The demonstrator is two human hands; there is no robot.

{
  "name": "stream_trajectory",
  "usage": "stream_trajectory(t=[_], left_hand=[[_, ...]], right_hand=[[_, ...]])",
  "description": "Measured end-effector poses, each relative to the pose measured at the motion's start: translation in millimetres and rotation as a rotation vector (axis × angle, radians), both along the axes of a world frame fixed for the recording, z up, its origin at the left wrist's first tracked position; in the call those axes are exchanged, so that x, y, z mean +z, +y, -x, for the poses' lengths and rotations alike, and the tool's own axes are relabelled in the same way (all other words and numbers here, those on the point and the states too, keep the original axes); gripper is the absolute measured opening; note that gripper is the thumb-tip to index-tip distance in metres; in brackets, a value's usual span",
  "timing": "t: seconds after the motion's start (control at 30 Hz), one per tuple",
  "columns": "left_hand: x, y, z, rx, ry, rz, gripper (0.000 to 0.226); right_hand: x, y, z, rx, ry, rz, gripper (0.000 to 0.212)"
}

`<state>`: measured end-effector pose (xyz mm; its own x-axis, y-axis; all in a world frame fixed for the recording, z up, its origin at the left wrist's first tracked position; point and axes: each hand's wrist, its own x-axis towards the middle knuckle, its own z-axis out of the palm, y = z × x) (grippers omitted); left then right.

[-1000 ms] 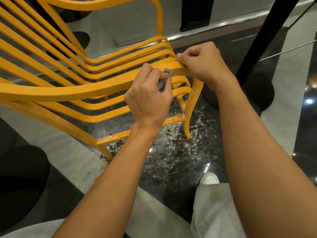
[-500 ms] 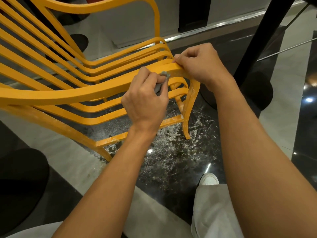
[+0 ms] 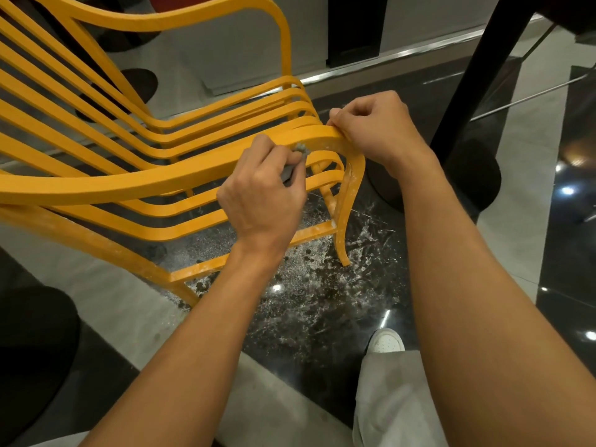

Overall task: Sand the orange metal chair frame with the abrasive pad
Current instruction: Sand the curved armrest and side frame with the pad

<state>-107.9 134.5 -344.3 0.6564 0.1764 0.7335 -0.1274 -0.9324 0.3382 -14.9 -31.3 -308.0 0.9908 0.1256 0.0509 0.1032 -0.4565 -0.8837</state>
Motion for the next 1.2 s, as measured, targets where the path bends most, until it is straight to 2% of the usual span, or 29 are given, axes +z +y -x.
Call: stream_trajectory(t=[0.67, 0.87, 1.2], left_hand=[[1.3, -30.1, -16.7, -0.042, 0.020, -0.035, 0.021], [4.1, -17.2, -10.4, -0.027, -0.005, 0.012, 0.021], [-2.9, -44.6, -20.5, -0.018, 0.039, 0.021, 0.016]], right_hand=[[-0.9, -6.3, -2.1, -0.017, 0.044, -0.037, 0.023], [-3.2, -6.7, -4.9, -0.010, 0.054, -0.031, 0.021], [-7.9, -11.0, -6.6, -0.010, 0.087, -0.027, 0.019]])
